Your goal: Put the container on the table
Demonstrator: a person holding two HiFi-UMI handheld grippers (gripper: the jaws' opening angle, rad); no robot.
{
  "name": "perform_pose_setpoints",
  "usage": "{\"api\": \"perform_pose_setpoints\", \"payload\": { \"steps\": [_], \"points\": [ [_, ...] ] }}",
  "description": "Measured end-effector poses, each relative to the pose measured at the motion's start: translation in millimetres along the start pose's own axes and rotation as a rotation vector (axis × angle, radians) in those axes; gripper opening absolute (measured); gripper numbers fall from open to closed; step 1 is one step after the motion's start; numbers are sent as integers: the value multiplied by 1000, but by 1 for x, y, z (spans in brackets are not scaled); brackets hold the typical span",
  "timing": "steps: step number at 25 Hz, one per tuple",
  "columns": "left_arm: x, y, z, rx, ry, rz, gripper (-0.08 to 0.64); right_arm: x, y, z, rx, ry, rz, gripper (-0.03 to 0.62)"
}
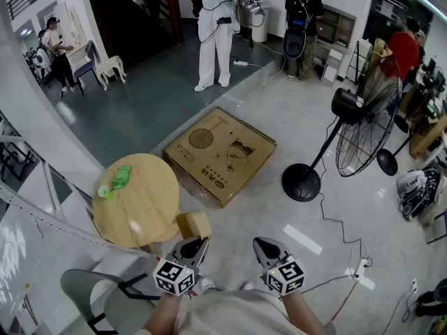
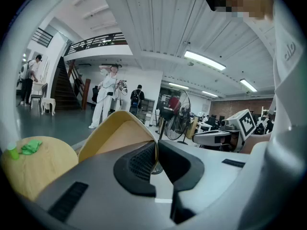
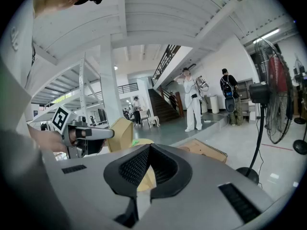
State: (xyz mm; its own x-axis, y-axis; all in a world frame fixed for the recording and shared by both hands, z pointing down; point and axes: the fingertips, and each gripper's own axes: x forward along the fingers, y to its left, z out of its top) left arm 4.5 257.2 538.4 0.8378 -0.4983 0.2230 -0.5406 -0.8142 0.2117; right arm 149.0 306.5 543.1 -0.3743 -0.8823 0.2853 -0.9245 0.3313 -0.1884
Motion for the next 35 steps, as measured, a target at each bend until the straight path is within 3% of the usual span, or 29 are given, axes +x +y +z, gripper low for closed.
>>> {"api": "perform_pose_setpoints", "payload": {
  "steps": [11,15,19,25,29,35],
  "points": [
    [-77,117,-4,-27,-43,66,32,100,83,14,-11,6,48,25],
    [-97,162,-15,-58,-80,69,32,139,103,4,-22,33,54,25],
    [-105,202,-18,-73,-60,75,32,171,114,7,-43,61,31,25],
    [-79,232,-20,-84,-48,90,32,209,89,7,-18,81,34,25],
    [-35,265,-4,-85,-35,123,32,257,51,34,-27,74,73,25],
    [36,313,30,-107,-5,255,32,320,-26,78,-35,84,167,25]
  ]
}}
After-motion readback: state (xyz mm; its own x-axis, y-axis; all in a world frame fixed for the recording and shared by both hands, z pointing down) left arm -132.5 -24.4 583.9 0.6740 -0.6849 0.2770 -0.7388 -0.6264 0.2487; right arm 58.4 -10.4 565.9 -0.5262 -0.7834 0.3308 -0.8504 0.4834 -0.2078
